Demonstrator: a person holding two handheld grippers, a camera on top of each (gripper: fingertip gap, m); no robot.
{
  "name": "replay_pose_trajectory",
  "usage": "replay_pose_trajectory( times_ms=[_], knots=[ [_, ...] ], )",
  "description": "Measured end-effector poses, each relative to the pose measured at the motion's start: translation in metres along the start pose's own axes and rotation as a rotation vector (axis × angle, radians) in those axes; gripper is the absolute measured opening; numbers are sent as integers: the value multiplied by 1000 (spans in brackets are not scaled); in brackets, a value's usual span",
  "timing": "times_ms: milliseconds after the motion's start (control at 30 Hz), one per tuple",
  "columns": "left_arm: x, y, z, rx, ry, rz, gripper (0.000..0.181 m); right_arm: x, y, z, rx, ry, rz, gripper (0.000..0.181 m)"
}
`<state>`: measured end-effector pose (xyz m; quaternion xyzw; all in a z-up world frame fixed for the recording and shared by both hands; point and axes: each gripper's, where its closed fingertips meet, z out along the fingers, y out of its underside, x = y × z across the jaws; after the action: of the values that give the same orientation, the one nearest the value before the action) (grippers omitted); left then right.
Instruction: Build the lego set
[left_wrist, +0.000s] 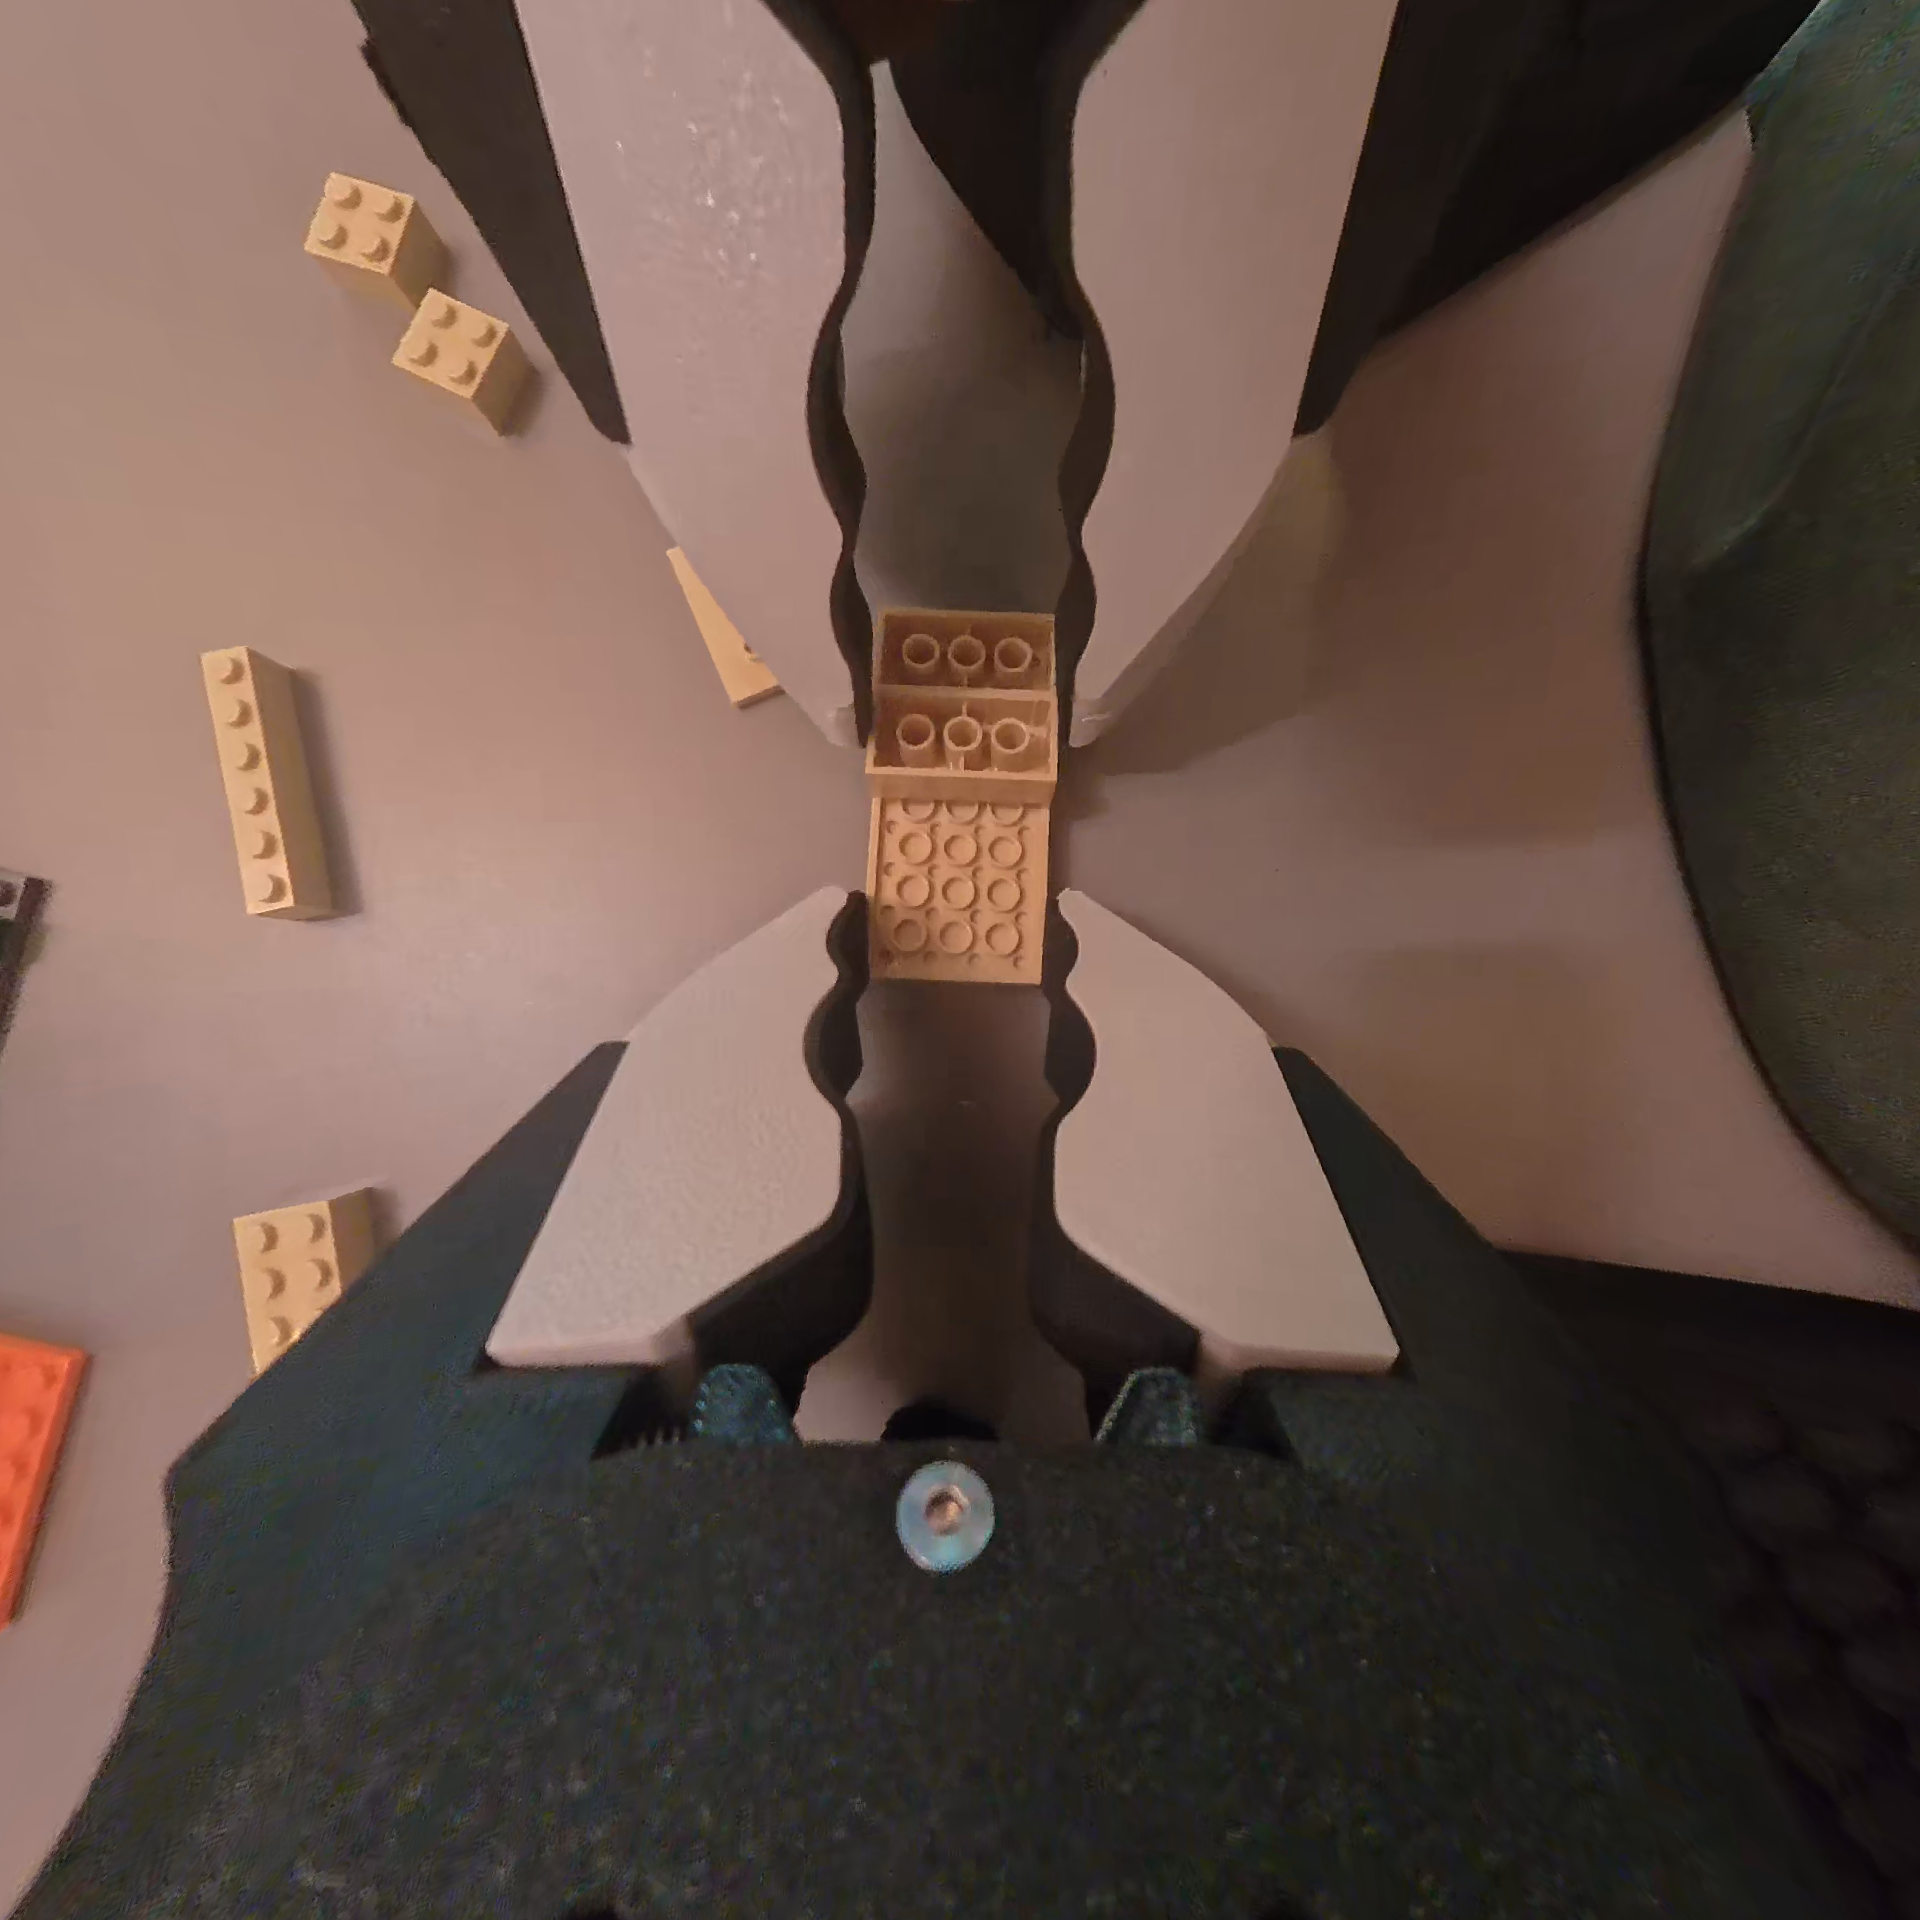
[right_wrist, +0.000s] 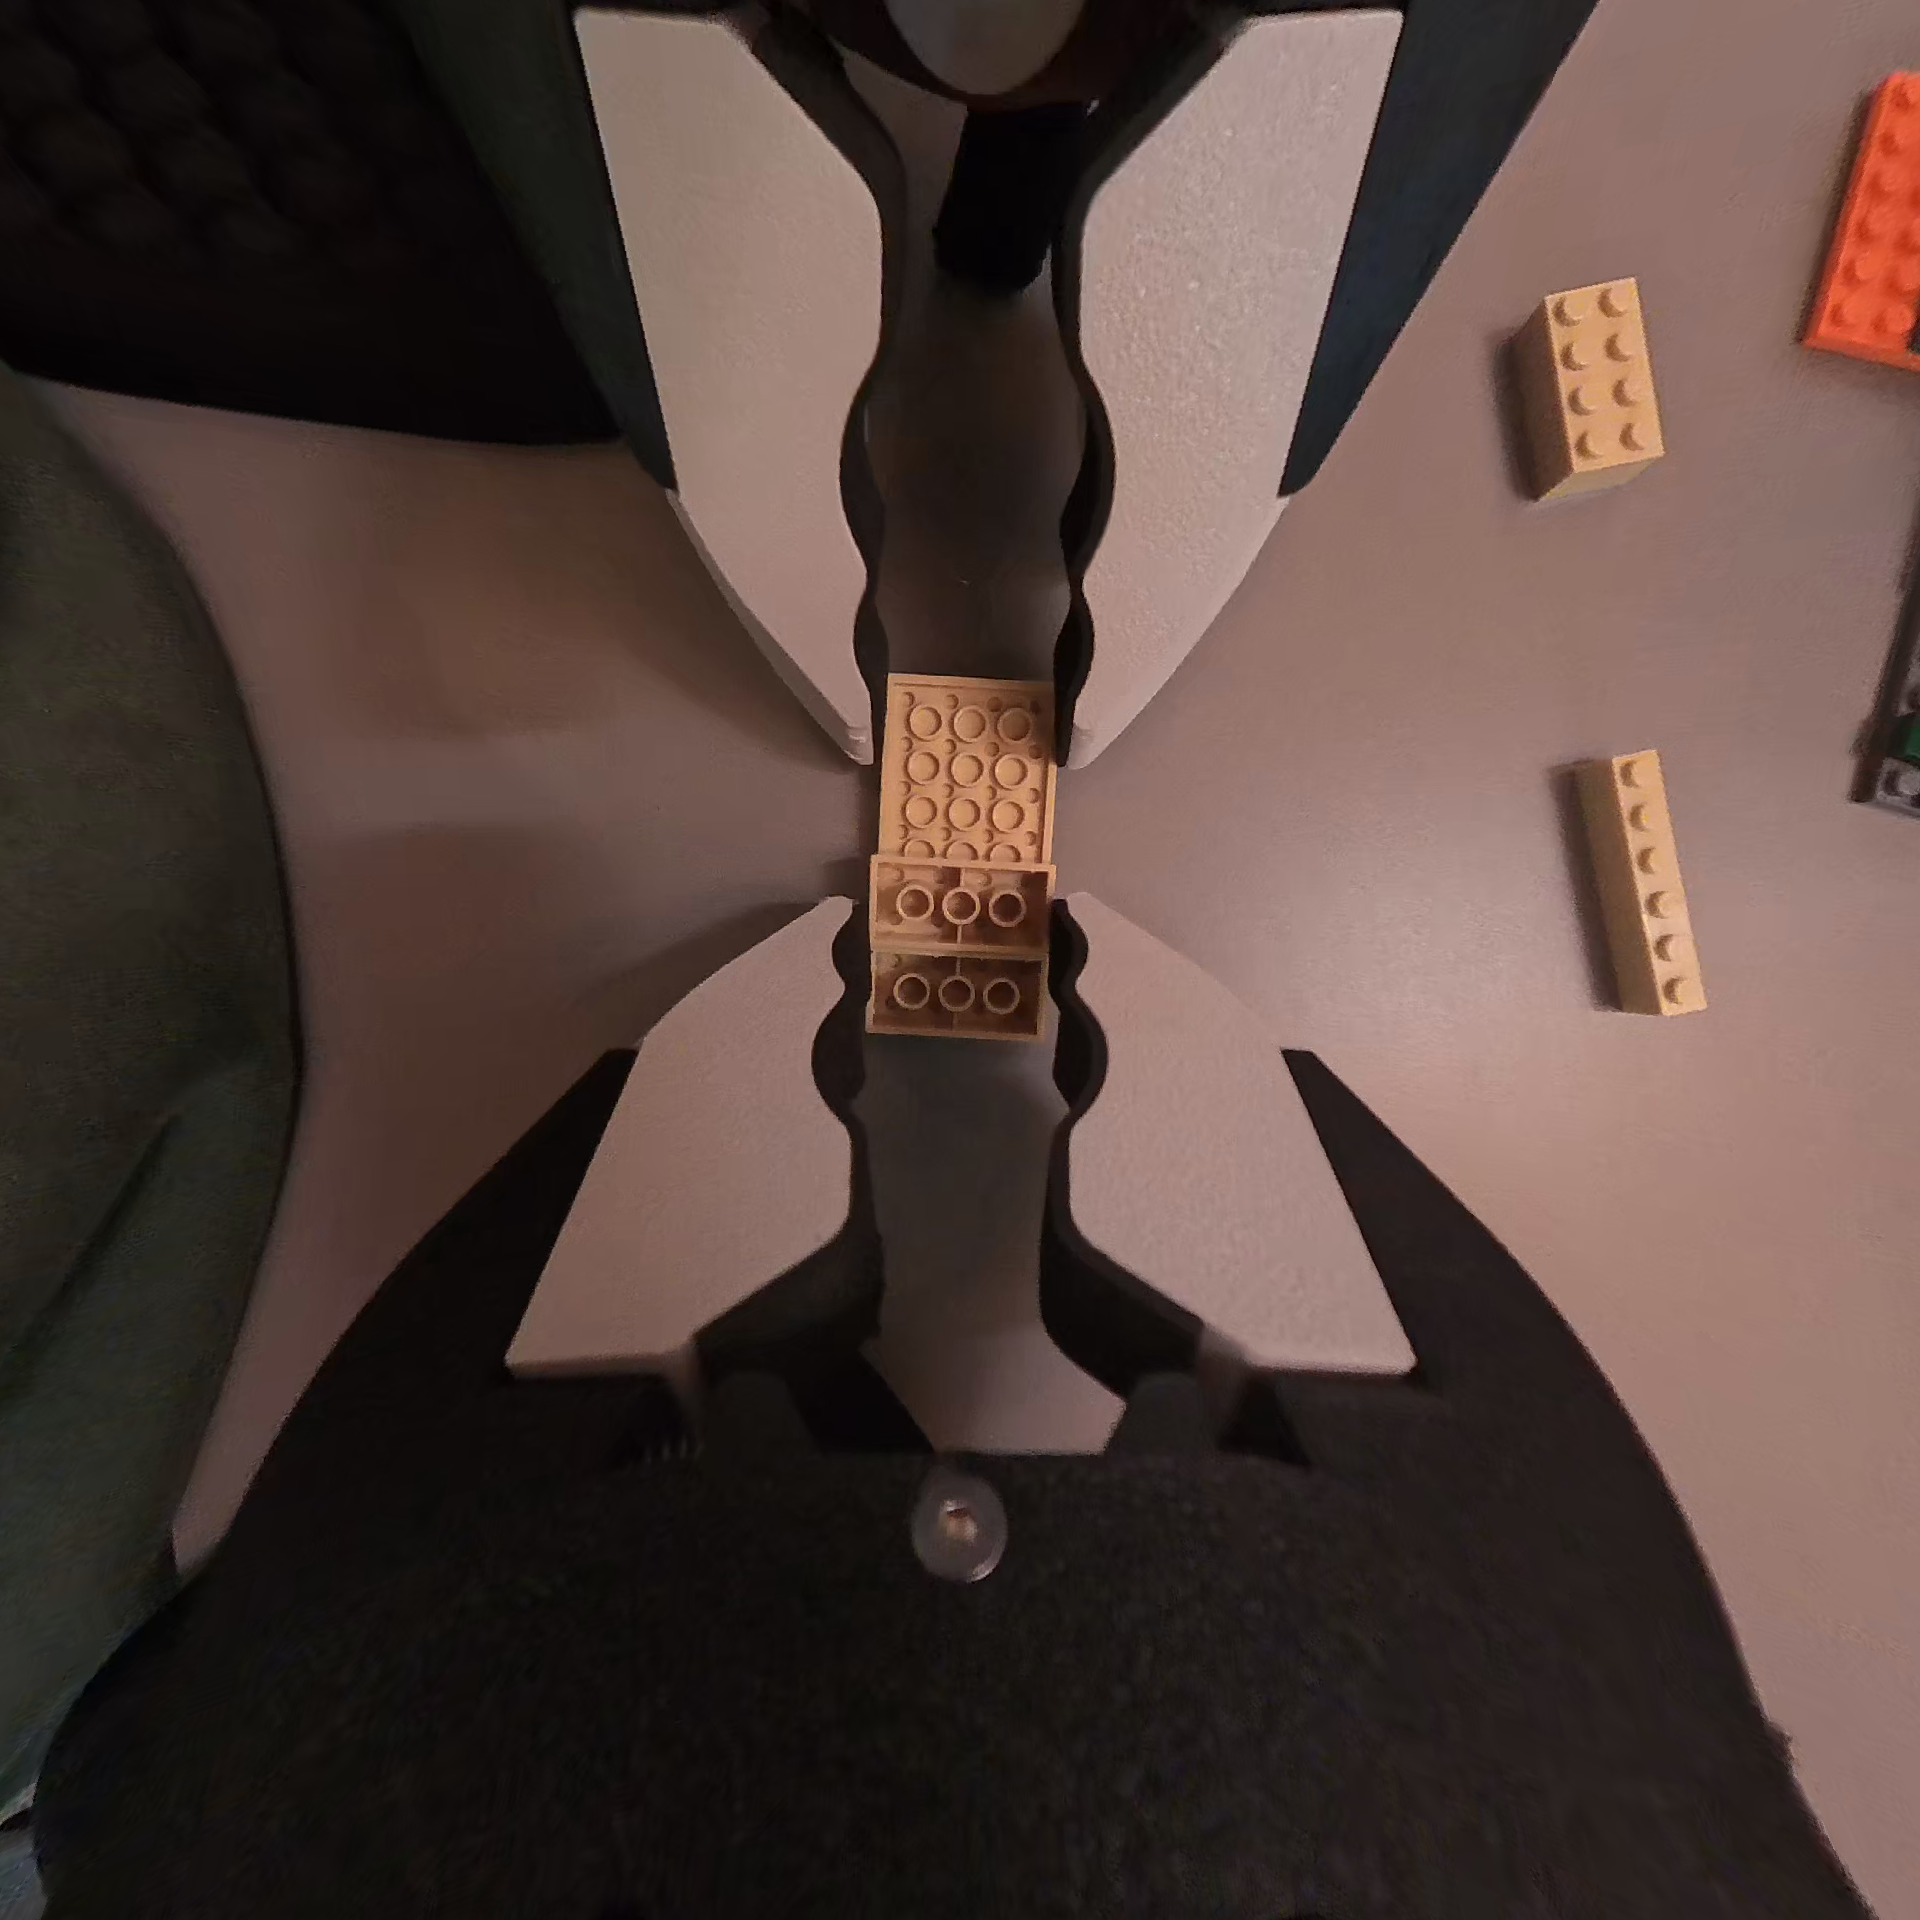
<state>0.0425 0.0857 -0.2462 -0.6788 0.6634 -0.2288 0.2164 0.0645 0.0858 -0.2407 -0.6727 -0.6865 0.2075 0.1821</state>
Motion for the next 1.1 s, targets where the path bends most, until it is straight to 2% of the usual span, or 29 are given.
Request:
replay_pose_trajectory(
  times_ms=[333,533,633,767,900,1100],
  knots=[
    [2,1,1,2,-2,-1,32,-1,0,0,-22,-7,-20,35],
    [1,1,0,26,-15,-4,32,2,2,-13,64,-36,82,45],
    [2,-1,-1,61,-25,0,32,2,6,-20,135,-91,218,50],
    [1,-6,-7,129,-55,6,32,0,4,-31,299,-248,521,58],
    [-1,-14,-21,189,-98,1,32,3,-7,-41,491,-385,813,62],
    [-5,-32,-47,224,-153,13,32,8,-38,-44,715,-467,1062,56]
  ],
)
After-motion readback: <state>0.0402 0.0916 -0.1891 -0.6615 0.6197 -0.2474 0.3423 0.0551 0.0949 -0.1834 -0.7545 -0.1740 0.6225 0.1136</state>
